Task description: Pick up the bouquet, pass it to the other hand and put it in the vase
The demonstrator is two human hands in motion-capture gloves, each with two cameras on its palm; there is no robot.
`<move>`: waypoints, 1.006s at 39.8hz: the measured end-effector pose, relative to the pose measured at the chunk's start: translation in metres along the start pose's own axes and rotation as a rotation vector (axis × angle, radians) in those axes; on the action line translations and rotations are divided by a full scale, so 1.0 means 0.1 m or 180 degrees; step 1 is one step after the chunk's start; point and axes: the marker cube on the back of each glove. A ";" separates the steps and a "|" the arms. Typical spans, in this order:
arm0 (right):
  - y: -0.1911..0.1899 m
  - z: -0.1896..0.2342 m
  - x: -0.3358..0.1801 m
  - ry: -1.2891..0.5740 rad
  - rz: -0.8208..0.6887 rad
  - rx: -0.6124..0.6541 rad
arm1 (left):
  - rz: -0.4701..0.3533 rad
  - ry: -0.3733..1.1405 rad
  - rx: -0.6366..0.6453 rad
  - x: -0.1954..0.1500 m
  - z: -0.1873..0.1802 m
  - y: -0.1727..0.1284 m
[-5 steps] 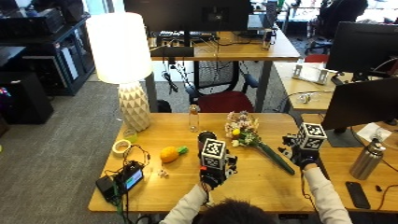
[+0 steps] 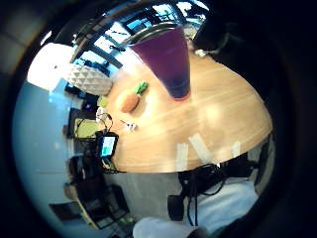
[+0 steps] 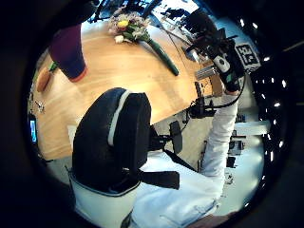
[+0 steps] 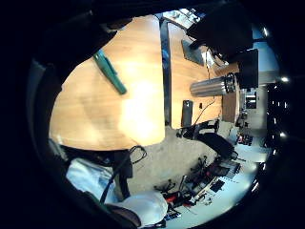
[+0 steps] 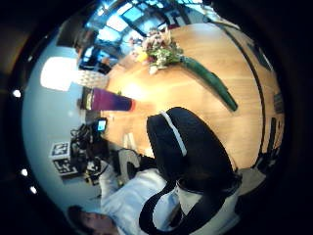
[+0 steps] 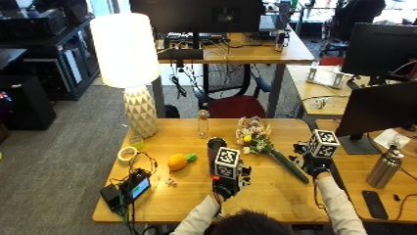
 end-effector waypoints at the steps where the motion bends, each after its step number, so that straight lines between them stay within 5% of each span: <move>1: 0.00 0.01 0.00 0.0013 0.0004 -0.0007 | 0.0010 -0.0029 -0.0017 0.03 0.01 0.00; 21: 0.09 -0.27 -0.29 -0.0019 -0.0014 -0.0331 | 0.0068 0.0088 0.0136 -0.04 -0.07 -0.15; 40: -0.41 -0.39 0.00 -0.0048 0.0773 -0.0401 | 0.0274 0.0142 0.0095 0.14 -0.05 -0.02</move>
